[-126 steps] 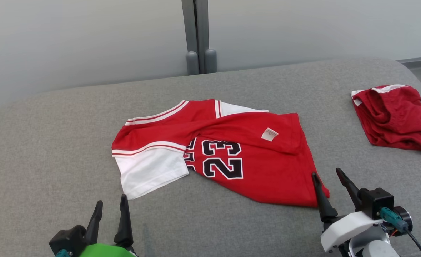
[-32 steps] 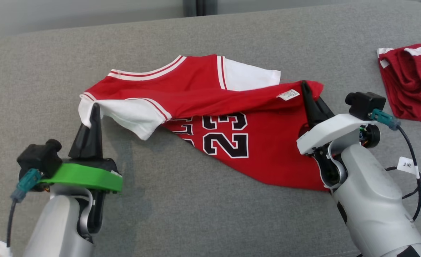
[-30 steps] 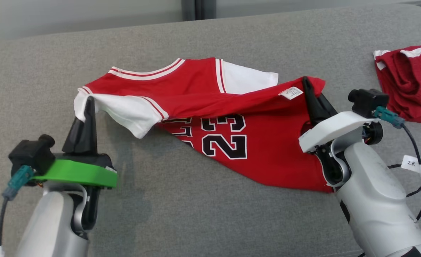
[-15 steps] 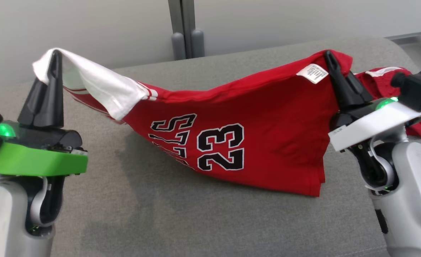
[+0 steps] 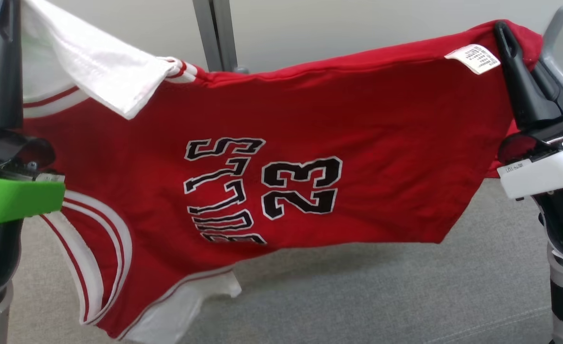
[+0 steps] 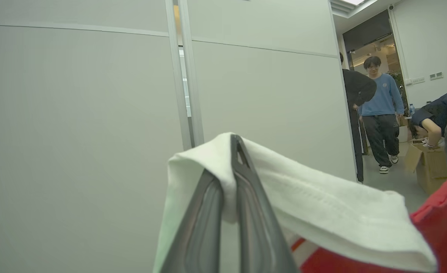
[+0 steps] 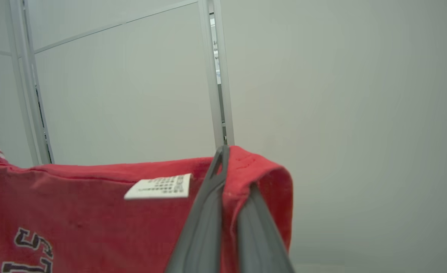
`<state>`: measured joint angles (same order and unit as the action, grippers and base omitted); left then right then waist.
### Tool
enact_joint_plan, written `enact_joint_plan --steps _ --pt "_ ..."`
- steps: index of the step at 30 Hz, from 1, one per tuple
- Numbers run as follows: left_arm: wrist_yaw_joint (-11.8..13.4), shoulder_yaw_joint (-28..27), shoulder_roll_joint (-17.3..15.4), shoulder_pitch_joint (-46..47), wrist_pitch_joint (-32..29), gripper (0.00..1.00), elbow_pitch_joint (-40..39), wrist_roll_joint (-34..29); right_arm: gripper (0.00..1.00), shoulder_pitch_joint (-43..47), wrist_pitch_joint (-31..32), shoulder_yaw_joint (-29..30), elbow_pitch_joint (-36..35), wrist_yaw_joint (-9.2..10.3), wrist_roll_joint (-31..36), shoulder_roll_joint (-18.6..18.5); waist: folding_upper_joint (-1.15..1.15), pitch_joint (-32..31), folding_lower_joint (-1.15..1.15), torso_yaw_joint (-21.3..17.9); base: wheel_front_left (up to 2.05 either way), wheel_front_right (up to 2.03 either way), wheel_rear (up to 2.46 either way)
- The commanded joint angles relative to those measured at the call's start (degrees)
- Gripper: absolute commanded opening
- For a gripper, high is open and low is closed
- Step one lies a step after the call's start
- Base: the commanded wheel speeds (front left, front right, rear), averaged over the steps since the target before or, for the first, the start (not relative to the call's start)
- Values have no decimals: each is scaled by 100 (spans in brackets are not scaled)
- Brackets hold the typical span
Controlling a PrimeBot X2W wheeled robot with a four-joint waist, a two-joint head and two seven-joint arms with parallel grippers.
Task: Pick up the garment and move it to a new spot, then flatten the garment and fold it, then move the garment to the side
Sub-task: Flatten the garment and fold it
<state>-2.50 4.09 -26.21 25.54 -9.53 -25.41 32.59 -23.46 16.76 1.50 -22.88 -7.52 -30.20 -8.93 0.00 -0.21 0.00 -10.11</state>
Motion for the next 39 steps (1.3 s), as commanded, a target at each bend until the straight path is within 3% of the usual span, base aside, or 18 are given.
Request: enact_joint_plan --steps 1,7,15,22,26,30,34,39 --pt "-9 46 -42 154 -48 0 83 54 0 -83 51 67 -5 7 31 18 0 162 0 -1 0 0 0" --pt "-157 340 85 775 -215 0 696 204 0 -633 87 48 581 7 83 -14 0 869 0 53 0 0 0" --pt "-356 846 177 2828 -242 0 2225 -93 0 -2842 -485 -330 2367 7 527 -239 0 1955 0 159 0 0 0" --pt "-370 1159 624 5007 470 0 4078 -681 0 -5054 -1532 -570 4221 7 1161 -199 0 2516 0 287 0 0 0" --pt "-354 1273 887 5761 1069 0 4905 -942 0 -5915 -2211 -752 5185 7 1651 -182 0 2754 0 349 0 0 0" --pt "-395 1330 1119 6006 1576 0 5481 -889 0 -6260 -2781 -890 6047 7 1920 -122 0 2973 0 439 0 0 0" --pt "-458 1502 1213 5665 1936 0 5781 -747 0 -6139 -3073 -1071 6666 7 1916 -73 0 3146 0 549 0 0 0" --pt "-500 1731 1138 4978 2236 0 5643 -455 0 -5611 -3195 -1387 6872 7 1691 -136 0 3261 0 634 0 0 0"
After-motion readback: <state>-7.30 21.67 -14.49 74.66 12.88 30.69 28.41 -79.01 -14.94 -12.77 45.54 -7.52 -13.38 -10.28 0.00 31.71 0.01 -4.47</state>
